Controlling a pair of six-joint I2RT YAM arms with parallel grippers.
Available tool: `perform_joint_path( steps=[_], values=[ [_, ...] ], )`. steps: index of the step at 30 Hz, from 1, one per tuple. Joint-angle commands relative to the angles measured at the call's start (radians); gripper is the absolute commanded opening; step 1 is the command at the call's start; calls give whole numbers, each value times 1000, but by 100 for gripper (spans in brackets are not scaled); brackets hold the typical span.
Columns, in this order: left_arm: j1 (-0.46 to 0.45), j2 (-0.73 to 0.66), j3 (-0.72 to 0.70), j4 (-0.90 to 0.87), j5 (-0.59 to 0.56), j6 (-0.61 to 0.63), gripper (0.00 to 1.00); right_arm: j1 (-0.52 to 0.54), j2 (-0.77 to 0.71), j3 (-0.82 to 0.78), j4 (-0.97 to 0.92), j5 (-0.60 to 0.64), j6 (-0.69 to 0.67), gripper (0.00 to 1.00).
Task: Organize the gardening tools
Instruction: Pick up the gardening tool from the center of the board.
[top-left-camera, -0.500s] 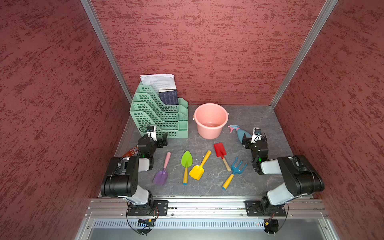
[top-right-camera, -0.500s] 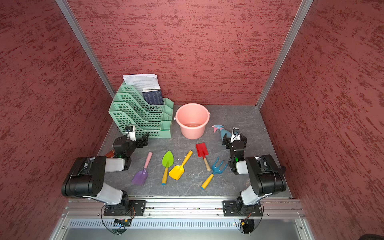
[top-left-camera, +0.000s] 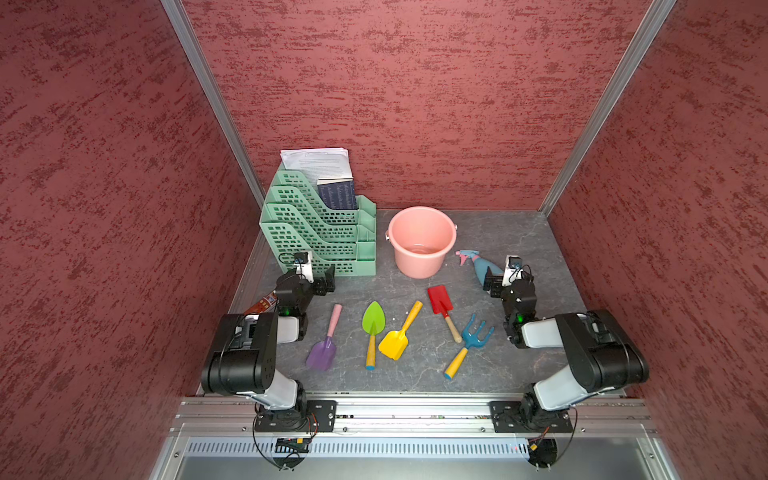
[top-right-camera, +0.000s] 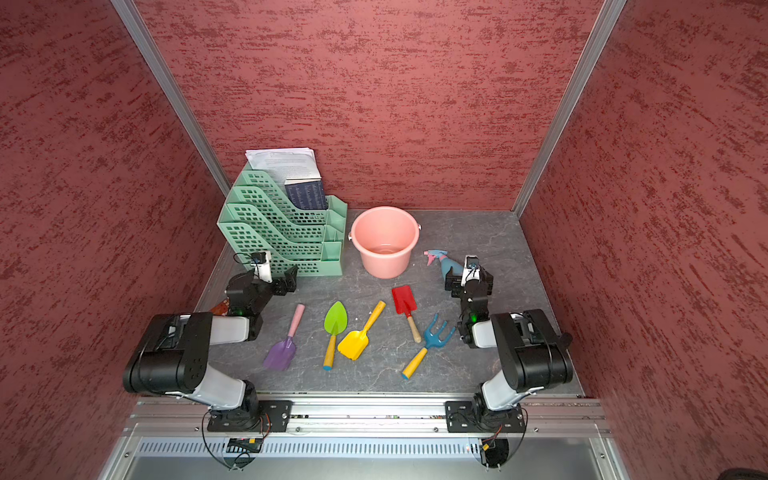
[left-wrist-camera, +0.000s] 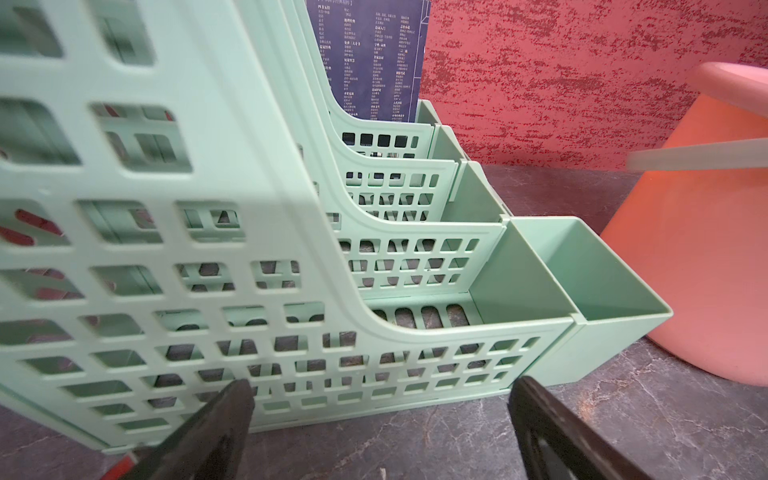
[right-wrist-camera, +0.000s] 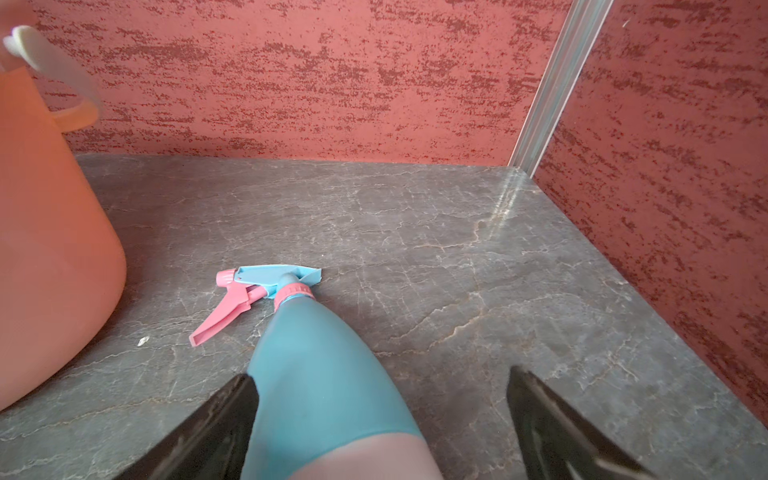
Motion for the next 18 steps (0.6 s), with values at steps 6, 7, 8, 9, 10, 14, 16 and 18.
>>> perform_joint_path(
  steps=[6, 7, 8, 9, 10, 14, 16, 18],
  values=[
    [-20, -81, 107, -244, -87, 4, 100, -33, -94, 68, -161, -54, 29, 98],
    [-19, -102, 156, -341, -89, 4, 100, -34, -159, 104, -275, -46, 33, 98],
    [-21, -121, 190, -414, -86, 7, 100, -34, -199, 151, -384, -24, 40, 98],
    [-27, -137, 212, -472, -88, 5, 100, -34, -218, 181, -433, -2, 49, 99],
    [-35, -150, 234, -519, -94, -9, 100, -34, -230, 209, -467, 29, 80, 98],
    [-114, -186, 357, -796, -170, -42, 100, -24, -208, 472, -858, 8, 136, 98],
    [-185, -210, 388, -890, -237, -36, 100, -14, -161, 622, -1054, -37, 135, 98],
    [-227, -238, 409, -972, -258, -62, 100, -14, -115, 747, -1213, -115, 128, 98]
  ],
)
